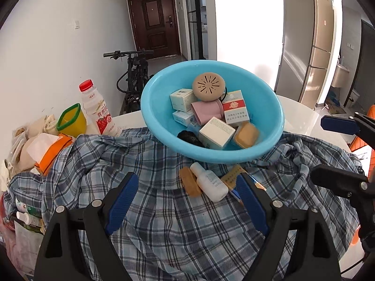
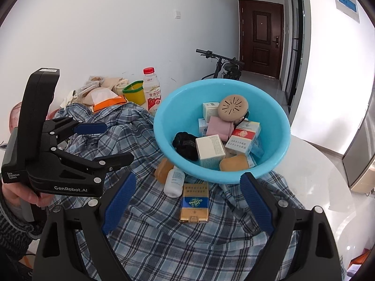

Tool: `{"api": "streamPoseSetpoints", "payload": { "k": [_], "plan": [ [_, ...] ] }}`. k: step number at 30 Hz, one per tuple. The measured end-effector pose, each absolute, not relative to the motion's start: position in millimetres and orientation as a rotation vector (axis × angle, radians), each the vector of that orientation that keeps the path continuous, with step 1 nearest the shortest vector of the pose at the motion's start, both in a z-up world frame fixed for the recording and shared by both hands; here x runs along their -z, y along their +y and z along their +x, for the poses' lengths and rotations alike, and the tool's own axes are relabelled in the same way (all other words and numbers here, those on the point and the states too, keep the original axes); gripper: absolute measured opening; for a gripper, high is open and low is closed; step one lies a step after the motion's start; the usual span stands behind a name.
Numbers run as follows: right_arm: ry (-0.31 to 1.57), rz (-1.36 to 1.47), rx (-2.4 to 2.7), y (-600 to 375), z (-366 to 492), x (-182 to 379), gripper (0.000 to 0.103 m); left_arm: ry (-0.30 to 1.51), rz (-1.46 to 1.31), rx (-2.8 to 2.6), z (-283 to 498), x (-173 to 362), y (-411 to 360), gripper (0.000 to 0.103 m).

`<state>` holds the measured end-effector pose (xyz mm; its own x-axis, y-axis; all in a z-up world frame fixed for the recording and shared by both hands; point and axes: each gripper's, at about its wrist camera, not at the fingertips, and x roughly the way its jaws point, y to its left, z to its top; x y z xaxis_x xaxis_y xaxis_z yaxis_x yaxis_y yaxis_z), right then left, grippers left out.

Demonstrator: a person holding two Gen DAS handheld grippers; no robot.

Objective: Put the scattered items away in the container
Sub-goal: 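Withdraw both grippers from the basin back over the shirt, then move the right gripper to the gold-and-blue cigarette pack and close on it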

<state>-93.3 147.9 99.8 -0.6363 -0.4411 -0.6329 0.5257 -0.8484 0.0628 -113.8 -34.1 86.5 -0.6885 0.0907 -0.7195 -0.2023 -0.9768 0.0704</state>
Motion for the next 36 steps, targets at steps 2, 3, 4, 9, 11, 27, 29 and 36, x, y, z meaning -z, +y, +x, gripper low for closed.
{"api": "streamPoseSetpoints", "payload": {
  "k": [2,3,4,9,11,27,29,36],
  "plan": [
    [0.15,0.897,2.432,149,-86,-92,0.09,0.209,-1.17,-2.734,-105,-79,-35,0.087],
    [0.135,0.901,2.433,149,-84,-88,0.09,0.205,-1.18,-2.728,-102,-75,-35,0.087],
    [0.121,0.907,2.433,150,-82,-84,0.09,0.201,-1.189,-2.723,-99,-70,-35,0.087],
    [0.115,0.942,2.441,149,-76,-62,0.09,0.184,-1.242,-2.693,-91,-45,-34,0.087],
    [0.156,0.951,2.46,147,-74,-56,0.09,0.156,-1.294,-2.657,-93,-34,-34,0.087],
    [0.21,1.045,2.456,153,-83,-15,0.09,0.156,-1.344,-2.638,-118,-5,-31,0.087],
    [0.221,1.049,2.455,152,-85,-12,0.09,0.168,-1.344,-2.631,-121,-3,-29,0.087],
    [0.217,1.091,2.419,145,-96,4,0.09,0.185,-1.352,-2.585,-138,10,-26,0.087]
  ]
}}
